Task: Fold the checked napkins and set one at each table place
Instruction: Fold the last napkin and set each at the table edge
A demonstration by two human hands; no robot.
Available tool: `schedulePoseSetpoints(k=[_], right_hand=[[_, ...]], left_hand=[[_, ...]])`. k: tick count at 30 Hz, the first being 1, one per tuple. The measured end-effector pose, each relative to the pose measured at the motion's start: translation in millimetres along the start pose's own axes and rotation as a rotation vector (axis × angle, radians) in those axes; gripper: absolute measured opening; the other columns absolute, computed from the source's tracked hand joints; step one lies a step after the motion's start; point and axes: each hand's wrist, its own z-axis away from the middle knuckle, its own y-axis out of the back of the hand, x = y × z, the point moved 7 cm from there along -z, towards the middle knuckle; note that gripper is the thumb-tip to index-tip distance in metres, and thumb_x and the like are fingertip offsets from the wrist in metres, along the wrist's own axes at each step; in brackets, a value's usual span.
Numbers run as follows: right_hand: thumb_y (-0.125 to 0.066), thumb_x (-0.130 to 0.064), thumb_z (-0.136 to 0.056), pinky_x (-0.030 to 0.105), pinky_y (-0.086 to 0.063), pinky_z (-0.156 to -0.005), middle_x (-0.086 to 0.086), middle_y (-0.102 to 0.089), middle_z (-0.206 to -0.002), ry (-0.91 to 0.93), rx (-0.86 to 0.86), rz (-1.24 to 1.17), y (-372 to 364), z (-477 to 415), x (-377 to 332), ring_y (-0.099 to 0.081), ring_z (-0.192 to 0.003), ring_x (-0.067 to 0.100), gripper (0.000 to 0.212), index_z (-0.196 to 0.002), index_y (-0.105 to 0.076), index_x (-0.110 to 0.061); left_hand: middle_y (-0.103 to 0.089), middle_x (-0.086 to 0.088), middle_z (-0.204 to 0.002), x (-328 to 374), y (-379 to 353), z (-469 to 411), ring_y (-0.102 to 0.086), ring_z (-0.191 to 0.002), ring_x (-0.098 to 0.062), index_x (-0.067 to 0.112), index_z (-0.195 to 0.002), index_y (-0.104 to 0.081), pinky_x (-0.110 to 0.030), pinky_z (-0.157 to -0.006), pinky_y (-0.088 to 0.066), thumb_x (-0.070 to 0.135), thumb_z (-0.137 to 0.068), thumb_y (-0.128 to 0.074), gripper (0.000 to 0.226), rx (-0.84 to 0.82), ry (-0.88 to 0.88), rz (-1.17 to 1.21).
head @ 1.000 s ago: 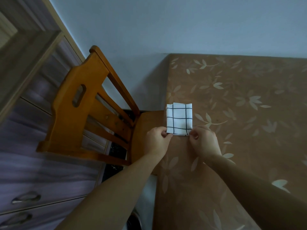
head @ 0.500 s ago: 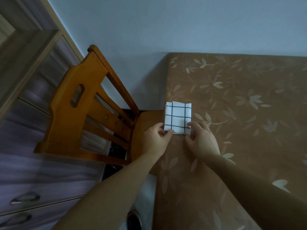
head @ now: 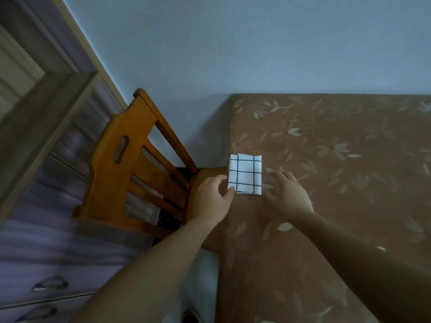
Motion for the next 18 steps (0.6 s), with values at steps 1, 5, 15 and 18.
schedulePoseSetpoints(k=[1, 5, 15, 18], right_hand=[[-0.056, -0.035, -0.089, 0.039, -0.048, -0.09, 0.001, -0.048, -0.139, -0.005, -0.015, 0.024, 7, 3, -2, -0.058, -0.113, 0.028, 0.048, -0.136, -0.05, -0.028], [-0.056, -0.043, -0.089, 0.042, -0.046, -0.097, 0.0, -0.045, -0.143, -0.052, -0.024, 0.098, 42, 32, -5, -0.055, -0.119, 0.025, 0.057, -0.141, -0.043, -0.024], [-0.056, -0.043, -0.091, 0.042, -0.049, -0.096, 0.001, -0.051, -0.135, -0.174, 0.078, 0.225, 96, 195, 8, -0.056, -0.115, 0.022, 0.052, -0.138, -0.044, -0.025], [-0.058, -0.042, -0.091, 0.041, -0.048, -0.098, 0.003, -0.05, -0.137, -0.215, 0.068, 0.227, 107, 246, 23, -0.055, -0.117, 0.023, 0.053, -0.139, -0.045, -0.023]], left_hand=[[-0.058, 0.003, -0.13, 9, 5, 4, -0.052, -0.122, -0.015, 0.023, -0.132, -0.056, -0.025, -0.093, -0.044, 0.038, -0.093, -0.061, 0.043, -0.025, -0.046, -0.064], [-0.051, 0.004, -0.14, 40, 18, 24, -0.044, -0.129, -0.018, 0.025, -0.138, -0.049, -0.033, -0.101, -0.041, 0.044, -0.092, -0.057, 0.051, -0.15, -0.166, -0.259], [-0.044, 0.003, -0.144, 83, 25, 141, -0.038, -0.133, -0.023, 0.031, -0.14, -0.043, -0.041, -0.104, -0.037, 0.054, -0.09, -0.052, 0.056, -0.315, -0.327, -0.394], [-0.044, 0.002, -0.143, 93, 30, 183, -0.039, -0.132, -0.025, 0.031, -0.137, -0.045, -0.04, -0.103, -0.036, 0.054, -0.09, -0.052, 0.053, -0.344, -0.343, -0.405]])
